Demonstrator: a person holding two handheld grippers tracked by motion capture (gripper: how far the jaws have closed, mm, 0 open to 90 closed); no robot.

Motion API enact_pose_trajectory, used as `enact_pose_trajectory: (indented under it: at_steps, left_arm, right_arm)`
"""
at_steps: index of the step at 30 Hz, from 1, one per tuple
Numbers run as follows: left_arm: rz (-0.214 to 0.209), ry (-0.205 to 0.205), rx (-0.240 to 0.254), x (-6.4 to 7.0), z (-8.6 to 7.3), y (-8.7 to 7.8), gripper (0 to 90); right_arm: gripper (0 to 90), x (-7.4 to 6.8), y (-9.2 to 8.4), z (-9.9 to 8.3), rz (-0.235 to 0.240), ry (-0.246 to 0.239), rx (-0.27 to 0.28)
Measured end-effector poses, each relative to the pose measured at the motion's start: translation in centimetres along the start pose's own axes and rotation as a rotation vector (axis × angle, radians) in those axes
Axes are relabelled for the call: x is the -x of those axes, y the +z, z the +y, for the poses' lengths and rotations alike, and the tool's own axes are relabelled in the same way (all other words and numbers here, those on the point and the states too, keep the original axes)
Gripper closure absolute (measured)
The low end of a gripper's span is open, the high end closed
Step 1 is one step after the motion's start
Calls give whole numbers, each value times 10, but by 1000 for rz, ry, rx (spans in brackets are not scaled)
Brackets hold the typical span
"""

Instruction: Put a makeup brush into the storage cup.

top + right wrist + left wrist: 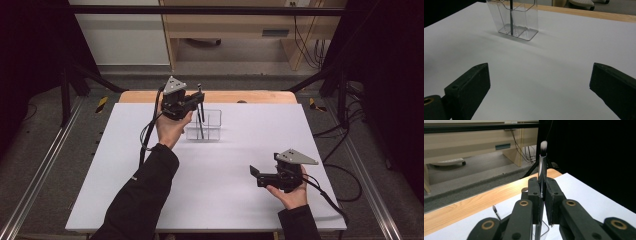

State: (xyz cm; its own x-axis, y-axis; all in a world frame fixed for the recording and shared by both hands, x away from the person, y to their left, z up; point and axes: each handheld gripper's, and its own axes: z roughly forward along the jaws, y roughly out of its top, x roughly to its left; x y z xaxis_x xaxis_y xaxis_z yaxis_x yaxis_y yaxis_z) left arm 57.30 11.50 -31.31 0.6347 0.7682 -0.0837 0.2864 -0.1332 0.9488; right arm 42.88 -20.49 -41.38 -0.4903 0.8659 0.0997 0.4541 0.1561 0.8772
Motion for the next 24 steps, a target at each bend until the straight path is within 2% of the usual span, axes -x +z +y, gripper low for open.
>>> enact_pose_trajectory:
  at_steps: [17, 24]
  left_arm:
    - [43, -30, -27, -18, -9, 25, 835]
    - [43, -36, -39, -19, -15, 33, 835]
  right_arm:
    - [35, -1, 2, -1, 7, 4, -9]
    - [35, -1, 1, 0, 9, 1, -8]
